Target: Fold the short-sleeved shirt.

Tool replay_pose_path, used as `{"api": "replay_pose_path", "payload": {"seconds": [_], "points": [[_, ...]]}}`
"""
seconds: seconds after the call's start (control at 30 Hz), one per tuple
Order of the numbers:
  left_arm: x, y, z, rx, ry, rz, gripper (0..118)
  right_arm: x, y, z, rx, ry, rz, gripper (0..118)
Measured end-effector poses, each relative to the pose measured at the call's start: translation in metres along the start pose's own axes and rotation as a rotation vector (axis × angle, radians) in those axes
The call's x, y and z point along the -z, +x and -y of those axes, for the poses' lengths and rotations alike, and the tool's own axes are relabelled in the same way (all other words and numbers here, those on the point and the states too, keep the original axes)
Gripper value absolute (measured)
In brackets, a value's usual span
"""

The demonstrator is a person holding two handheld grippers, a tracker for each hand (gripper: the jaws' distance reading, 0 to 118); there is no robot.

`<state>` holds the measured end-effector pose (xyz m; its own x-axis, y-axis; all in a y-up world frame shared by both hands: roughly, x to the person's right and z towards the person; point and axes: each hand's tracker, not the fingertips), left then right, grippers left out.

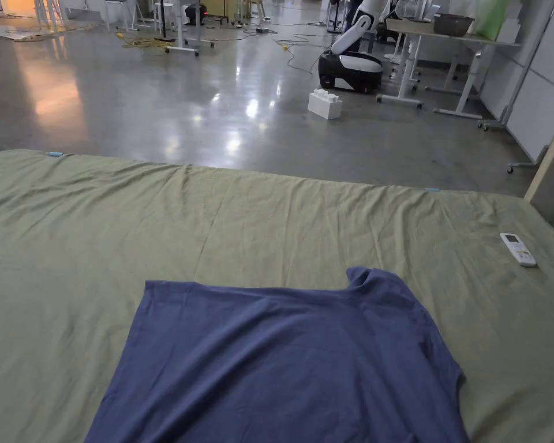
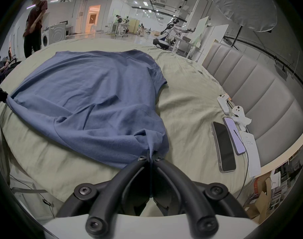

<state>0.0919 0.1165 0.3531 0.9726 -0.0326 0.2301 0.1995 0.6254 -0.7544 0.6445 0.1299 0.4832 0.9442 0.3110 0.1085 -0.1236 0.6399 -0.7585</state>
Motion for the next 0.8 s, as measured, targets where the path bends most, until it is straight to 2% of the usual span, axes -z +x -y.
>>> {"api": "replay_pose_path", "payload": {"seconds": [0.13, 0.23, 0.27, 0.33, 0.37, 0.43, 0.63, 0.73, 0.8], "points": [[0.0, -0.001, 0.004, -0.025, -0.017, 0.002, 12, 0.005, -0.003, 0.004, -0.007, -0.038, -0.007, 2], [-0.005, -0.004, 0.003, -0.049, -0.012, -0.004, 26, 0.006, -0.005, 0.001, -0.011, -0.052, -0.004, 6], [-0.009, -0.005, 0.0, -0.057, -0.003, -0.006, 37, 0.004, -0.006, -0.002, -0.015, -0.056, 0.003, 20], [-0.016, -0.005, -0.007, -0.07, 0.027, -0.005, 48, -0.003, -0.005, -0.01, -0.009, -0.065, 0.028, 57], [-0.021, -0.005, -0.012, -0.08, 0.068, -0.007, 55, -0.008, -0.002, -0.014, 0.02, -0.039, 0.033, 76], [-0.03, -0.003, -0.024, -0.093, 0.138, -0.005, 59, -0.02, 0.001, -0.028, 0.081, 0.032, 0.03, 88], [-0.045, 0.022, -0.071, -0.098, 0.357, -0.018, 58, -0.044, -0.008, -0.079, 0.166, 0.335, 0.045, 89], [-0.051, 0.041, -0.095, -0.104, 0.451, -0.049, 53, -0.051, -0.021, -0.107, 0.219, 0.464, 0.048, 77], [-0.058, 0.054, -0.108, -0.112, 0.517, -0.062, 51, -0.056, -0.029, -0.123, 0.241, 0.547, 0.049, 75]]}}
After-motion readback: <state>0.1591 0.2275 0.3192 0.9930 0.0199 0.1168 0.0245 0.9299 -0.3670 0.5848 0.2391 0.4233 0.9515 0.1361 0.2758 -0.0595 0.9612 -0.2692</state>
